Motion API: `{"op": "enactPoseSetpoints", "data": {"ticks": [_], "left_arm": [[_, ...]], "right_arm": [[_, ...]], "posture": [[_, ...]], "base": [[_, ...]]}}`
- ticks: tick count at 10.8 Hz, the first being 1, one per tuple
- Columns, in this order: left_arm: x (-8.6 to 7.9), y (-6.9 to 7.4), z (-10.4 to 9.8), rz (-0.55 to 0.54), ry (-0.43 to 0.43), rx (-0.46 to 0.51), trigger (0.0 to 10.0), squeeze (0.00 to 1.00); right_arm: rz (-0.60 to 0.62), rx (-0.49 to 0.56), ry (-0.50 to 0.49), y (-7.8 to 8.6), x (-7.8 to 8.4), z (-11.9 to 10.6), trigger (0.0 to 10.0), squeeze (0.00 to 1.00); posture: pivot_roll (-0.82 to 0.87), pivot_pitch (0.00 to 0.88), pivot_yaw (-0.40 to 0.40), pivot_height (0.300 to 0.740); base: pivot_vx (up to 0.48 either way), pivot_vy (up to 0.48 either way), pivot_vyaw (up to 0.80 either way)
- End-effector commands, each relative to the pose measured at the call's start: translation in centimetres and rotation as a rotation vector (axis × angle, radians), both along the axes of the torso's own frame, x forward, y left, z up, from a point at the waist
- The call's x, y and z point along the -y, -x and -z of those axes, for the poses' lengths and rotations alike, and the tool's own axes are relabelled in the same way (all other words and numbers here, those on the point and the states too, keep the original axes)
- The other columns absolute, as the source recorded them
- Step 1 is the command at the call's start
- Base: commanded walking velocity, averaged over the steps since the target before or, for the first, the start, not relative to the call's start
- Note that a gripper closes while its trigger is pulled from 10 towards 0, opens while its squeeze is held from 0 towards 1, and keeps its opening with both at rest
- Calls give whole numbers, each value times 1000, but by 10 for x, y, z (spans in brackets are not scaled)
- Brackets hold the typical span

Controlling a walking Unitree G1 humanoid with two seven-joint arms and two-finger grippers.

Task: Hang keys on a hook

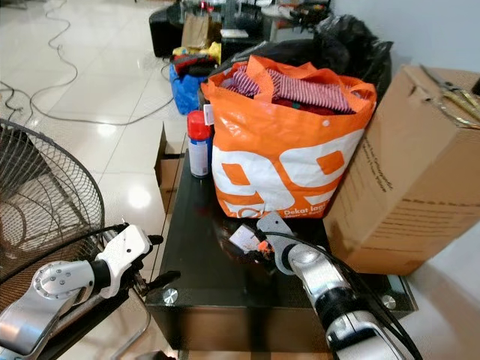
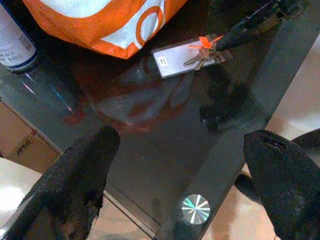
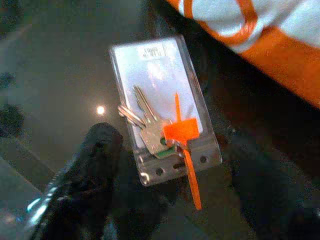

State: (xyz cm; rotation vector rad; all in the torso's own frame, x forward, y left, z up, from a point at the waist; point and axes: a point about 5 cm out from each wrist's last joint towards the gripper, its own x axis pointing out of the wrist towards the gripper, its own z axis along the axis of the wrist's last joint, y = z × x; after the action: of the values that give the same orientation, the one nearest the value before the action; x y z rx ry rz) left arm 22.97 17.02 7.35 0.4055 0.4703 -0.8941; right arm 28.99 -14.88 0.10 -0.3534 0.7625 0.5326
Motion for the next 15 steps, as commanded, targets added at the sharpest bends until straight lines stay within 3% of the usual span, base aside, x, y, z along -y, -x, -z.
{"op": "enactPoseSetpoints", "data": {"ticks": [1, 6, 15], "left_arm": [[-1, -1, -3, 9, 1, 6, 10000, 0], [-4, 5, -7, 31, -2, -8, 10000, 0], [-2, 2, -10, 45, -2, -4, 10000, 0]], "right_arm": [[15, 20, 17, -4, 3, -2, 0, 0], [-9, -5, 92, -2, 10, 8, 0, 0], [14, 0, 103, 2, 13, 14, 0, 0]], "posture": [[-22, 0, -49, 740], [-11, 42, -52, 740], [-7, 31, -46, 740]], "base": [[0, 0, 0], [0, 0, 0], [0, 0, 0]]}}
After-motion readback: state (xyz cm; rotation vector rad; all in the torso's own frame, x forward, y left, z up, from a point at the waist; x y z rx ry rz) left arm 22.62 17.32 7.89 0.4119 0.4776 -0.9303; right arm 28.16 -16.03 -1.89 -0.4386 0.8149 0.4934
